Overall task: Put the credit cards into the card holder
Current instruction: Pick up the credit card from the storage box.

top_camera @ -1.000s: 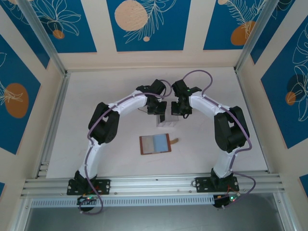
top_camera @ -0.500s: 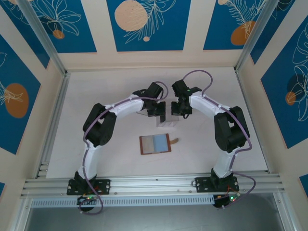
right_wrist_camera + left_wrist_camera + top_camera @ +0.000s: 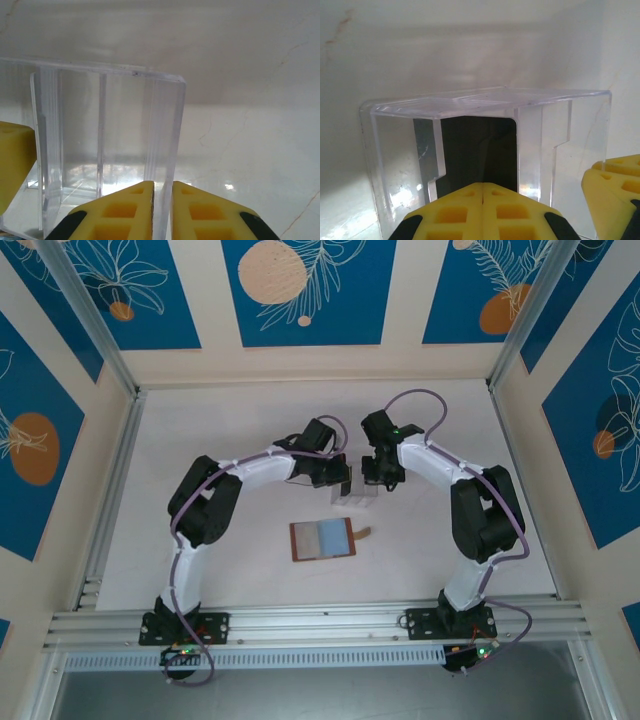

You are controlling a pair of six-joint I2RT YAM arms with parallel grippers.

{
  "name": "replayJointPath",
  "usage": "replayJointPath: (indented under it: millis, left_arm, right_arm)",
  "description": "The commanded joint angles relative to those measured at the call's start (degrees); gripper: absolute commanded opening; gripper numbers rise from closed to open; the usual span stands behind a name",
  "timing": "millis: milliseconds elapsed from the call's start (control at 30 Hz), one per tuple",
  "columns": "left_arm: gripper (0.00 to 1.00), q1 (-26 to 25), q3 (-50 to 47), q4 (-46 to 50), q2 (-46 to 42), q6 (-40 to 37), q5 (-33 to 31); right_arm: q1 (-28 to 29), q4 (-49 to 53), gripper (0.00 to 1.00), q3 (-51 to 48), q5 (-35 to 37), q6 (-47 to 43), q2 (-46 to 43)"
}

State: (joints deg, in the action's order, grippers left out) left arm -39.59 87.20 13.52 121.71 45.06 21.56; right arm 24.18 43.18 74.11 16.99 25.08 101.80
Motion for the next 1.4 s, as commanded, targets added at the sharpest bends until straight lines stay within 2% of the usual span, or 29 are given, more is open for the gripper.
replayJointPath:
  millis: [0,167,400,933,1367]
  left_arm:
    - [0.00,-1.0,-2.6,-2.4,0.0,1.9,4.7]
    - [0.00,-0.7,-4.0,-4.9,-0.6,3.2,6.3]
    - [0.00,-0.7,-4.8,-6.3,-1.1,4.1,6.9]
    - [0.00,-0.3,-6.0,-9.4,-1.1,5.9,8.7]
    - [0.00,-0.3,-5.7,-11.5,-0.9,7.3,10.5]
  right_arm:
    - [0.2,-0.3,0.18,-1.0,-5.1,0.1,-1.2]
    - [0.0,-0.2,0.20,-1.1,-5.1,0.1,-1.1]
    - [-0.1,0.3,0.29,-1.0,-1.8,0.8,-2.6]
    - [-0.7,-0.6,0.32,-1.7,-0.7,1.5,-6.0]
    - [-1.2,-1.3,0.33,-2.2,-3.0,1.5,-6.2]
